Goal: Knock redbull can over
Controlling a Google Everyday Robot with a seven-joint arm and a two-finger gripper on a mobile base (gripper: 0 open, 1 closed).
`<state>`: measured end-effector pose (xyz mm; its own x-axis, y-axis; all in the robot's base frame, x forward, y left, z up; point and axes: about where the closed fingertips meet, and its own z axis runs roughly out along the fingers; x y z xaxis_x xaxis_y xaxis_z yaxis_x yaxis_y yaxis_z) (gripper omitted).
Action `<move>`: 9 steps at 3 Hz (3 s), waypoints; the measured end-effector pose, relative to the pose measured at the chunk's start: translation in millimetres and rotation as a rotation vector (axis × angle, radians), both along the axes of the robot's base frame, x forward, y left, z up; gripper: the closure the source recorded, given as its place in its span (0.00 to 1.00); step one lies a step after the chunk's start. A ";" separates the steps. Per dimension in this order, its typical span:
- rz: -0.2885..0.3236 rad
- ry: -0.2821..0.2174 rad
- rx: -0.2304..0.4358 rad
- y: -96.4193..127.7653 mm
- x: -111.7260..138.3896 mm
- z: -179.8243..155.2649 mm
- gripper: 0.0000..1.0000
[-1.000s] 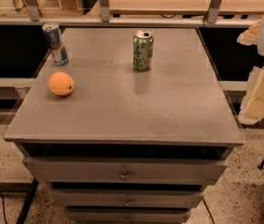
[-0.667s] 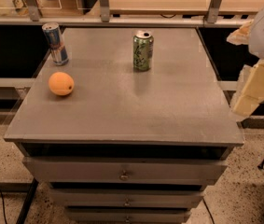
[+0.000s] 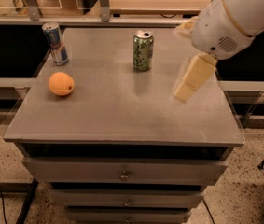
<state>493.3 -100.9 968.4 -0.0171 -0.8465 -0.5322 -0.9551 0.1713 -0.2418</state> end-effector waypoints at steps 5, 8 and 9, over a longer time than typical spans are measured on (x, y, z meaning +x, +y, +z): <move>-0.003 -0.071 0.142 143.9 87.2 -18.2 0.00; -0.004 -0.016 0.286 241.2 194.9 -47.9 0.00; -0.046 -0.023 0.356 267.1 212.0 -50.2 0.00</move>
Offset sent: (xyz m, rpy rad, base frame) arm 0.0561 0.1537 -0.0069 0.1337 -0.0798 0.1633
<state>705.3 166.2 918.2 -0.0354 -0.6065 -0.7943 -0.9395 0.2911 -0.1804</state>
